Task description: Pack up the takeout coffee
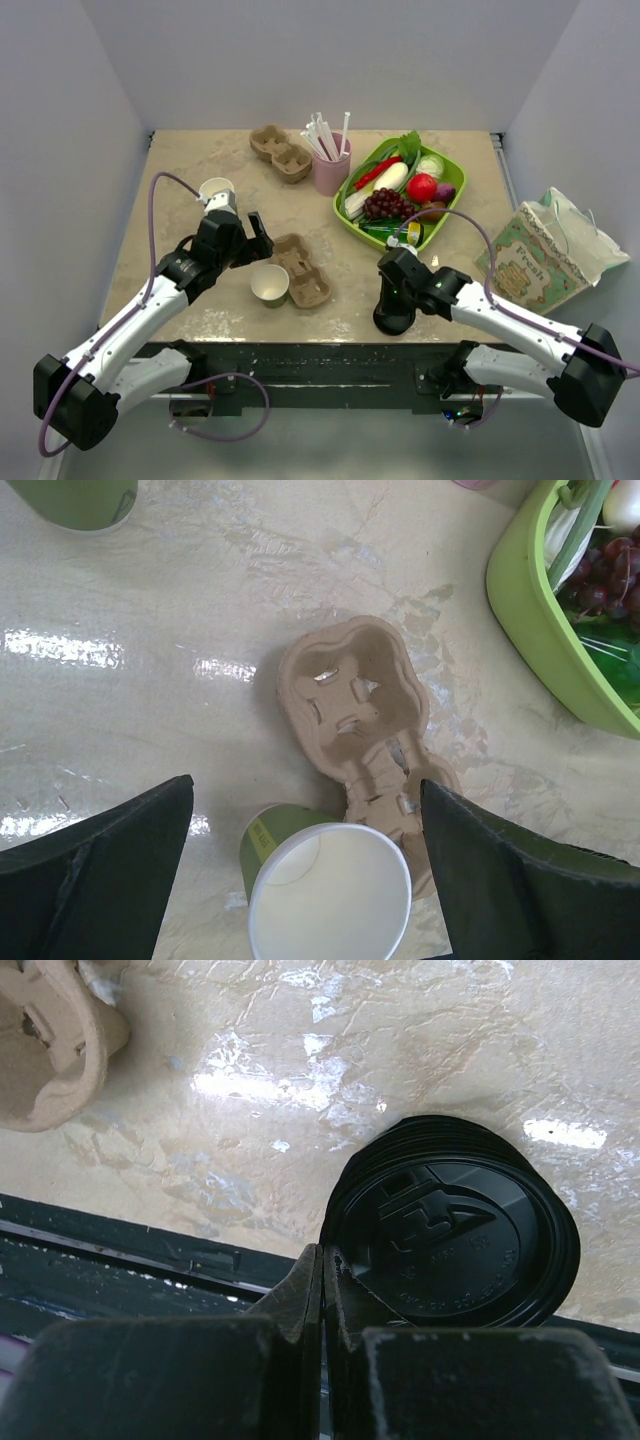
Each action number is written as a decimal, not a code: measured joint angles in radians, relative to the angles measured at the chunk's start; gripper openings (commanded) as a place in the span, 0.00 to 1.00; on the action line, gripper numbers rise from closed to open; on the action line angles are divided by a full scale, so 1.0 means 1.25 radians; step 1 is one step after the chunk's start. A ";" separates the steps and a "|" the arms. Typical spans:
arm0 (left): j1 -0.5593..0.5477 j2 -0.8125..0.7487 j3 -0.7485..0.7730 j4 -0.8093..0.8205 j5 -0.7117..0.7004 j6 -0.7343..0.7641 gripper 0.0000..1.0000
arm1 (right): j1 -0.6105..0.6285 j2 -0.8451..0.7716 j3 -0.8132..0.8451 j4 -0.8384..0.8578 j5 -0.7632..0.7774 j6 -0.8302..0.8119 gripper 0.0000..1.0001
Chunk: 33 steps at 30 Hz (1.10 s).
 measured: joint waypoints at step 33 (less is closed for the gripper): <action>-0.046 -0.054 -0.028 0.134 0.214 0.033 1.00 | 0.010 -0.090 -0.017 0.024 -0.031 -0.059 0.00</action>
